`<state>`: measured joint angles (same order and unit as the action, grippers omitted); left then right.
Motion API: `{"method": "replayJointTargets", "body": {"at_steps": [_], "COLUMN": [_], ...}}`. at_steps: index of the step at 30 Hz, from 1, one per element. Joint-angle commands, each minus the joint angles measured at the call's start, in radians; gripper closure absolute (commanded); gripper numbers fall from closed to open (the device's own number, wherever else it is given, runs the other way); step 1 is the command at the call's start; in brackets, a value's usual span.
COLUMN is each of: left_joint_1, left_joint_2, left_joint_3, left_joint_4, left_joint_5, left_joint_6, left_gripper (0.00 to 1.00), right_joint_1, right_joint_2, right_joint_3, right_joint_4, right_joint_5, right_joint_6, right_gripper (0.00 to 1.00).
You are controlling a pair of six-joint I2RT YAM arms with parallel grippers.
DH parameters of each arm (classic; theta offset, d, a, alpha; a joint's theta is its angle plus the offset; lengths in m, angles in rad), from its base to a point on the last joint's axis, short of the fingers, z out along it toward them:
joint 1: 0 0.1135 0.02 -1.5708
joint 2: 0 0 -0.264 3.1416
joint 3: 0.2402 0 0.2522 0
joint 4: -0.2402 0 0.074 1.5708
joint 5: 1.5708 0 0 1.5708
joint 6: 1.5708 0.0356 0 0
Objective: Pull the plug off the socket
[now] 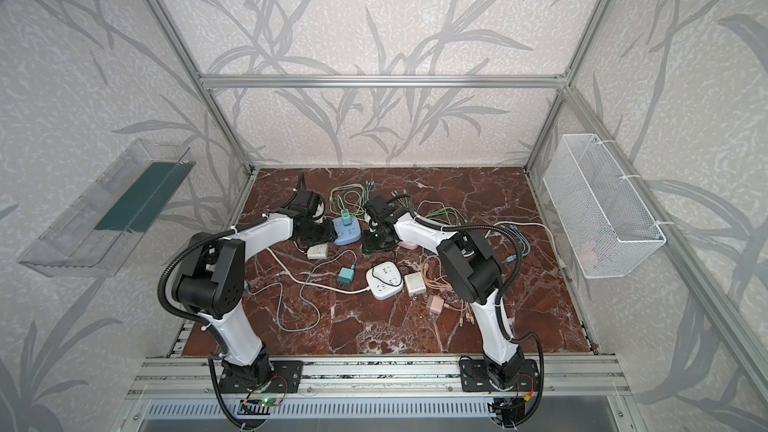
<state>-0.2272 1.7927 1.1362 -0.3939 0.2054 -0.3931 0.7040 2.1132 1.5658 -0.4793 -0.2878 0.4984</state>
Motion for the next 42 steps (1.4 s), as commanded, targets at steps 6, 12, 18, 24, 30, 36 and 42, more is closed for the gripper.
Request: {"method": "replayJointTargets", "body": {"at_steps": [6,12,18,24,30,36,42], "left_joint_1": [-0.003,-0.001,-0.001,-0.009,-0.018,-0.023,-0.029], "left_joint_2": [-0.108,-0.155,-0.195,-0.239,-0.279,-0.310,-0.329], "left_joint_3": [-0.007,0.003,0.005,0.004,-0.022,-0.026,-0.011], "left_joint_4": [-0.043,-0.086,-0.117,-0.120,-0.075,-0.039,-0.023], "left_joint_5": [-0.076,-0.145,-0.216,-0.249,-0.227,-0.207,-0.178], "left_joint_6": [-0.005,-0.008,-0.015,-0.003,0.023,0.100,0.222], "left_gripper": [0.43,0.38,0.35,0.35,0.34,0.34,0.34], "right_joint_1": [-0.001,-0.004,-0.016,-0.018,-0.011,-0.010,-0.014], "right_joint_2": [0.001,-0.013,-0.030,-0.046,-0.083,-0.049,0.021], "right_joint_3": [0.058,0.073,0.088,0.102,0.051,0.087,0.154], "right_joint_4": [-0.053,-0.083,-0.113,-0.116,-0.013,0.036,0.061], "right_joint_5": [0.035,0.072,0.094,0.091,0.085,0.038,-0.005], "right_joint_6": [-0.027,-0.036,-0.037,-0.039,-0.018,-0.012,-0.006], "right_gripper": [0.49,0.43,0.39,0.38,0.52,0.60,0.61]}}
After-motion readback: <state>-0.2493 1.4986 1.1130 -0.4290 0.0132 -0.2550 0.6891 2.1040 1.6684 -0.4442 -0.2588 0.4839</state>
